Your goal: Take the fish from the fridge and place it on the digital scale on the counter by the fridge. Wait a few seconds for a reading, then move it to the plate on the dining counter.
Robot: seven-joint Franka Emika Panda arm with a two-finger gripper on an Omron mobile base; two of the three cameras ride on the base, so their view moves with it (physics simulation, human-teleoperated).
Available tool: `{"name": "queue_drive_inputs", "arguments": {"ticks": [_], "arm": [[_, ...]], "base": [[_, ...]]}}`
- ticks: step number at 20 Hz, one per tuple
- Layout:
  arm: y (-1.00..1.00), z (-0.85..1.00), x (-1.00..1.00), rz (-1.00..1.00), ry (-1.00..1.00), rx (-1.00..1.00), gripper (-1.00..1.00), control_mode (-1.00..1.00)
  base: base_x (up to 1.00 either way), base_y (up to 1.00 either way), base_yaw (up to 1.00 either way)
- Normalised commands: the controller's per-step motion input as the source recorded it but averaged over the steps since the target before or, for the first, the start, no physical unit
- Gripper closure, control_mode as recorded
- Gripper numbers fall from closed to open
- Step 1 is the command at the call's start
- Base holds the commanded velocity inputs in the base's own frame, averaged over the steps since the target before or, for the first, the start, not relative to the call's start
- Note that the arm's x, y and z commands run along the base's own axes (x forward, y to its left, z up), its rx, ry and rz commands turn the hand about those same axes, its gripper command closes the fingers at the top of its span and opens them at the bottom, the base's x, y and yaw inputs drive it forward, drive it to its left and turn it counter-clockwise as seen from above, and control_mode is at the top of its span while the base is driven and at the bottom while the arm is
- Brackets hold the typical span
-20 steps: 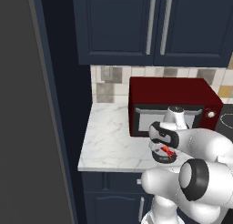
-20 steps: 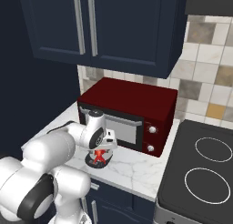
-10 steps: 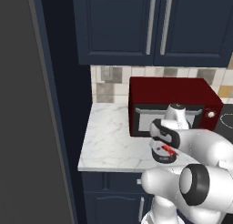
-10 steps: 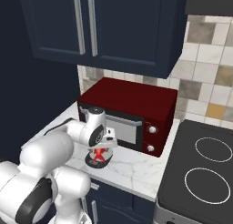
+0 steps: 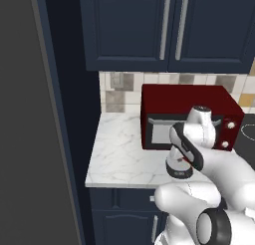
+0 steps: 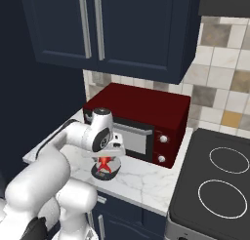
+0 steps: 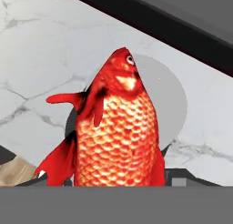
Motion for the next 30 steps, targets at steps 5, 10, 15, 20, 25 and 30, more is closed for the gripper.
{"name": "queue_drive_inputs", "arguments": {"ticks": [5,10,15,20,25,30], "arm": [[0.00,0.63,-0.94,0.00,0.00,0.00,1.00,-1.00],[0.00,0.82,-0.95,0.00,0.00,-0.01,1.00,-1.00],[0.00,0.87,-0.37,-0.11,0.00,-0.07,1.00,-1.00],[0.00,0.84,0.00,-0.23,0.00,-0.12,1.00,-1.00],[0.00,0.75,-0.14,-0.12,0.00,-0.04,1.00,-1.00],[-0.15,0.03,-0.15,-0.01,0.01,0.01,1.00,-1.00]], "base": [[0.00,0.00,0.00],[0.00,0.00,0.00],[0.00,0.00,0.00],[0.00,0.00,0.00],[0.00,0.00,0.00],[0.00,0.00,0.00]]}}
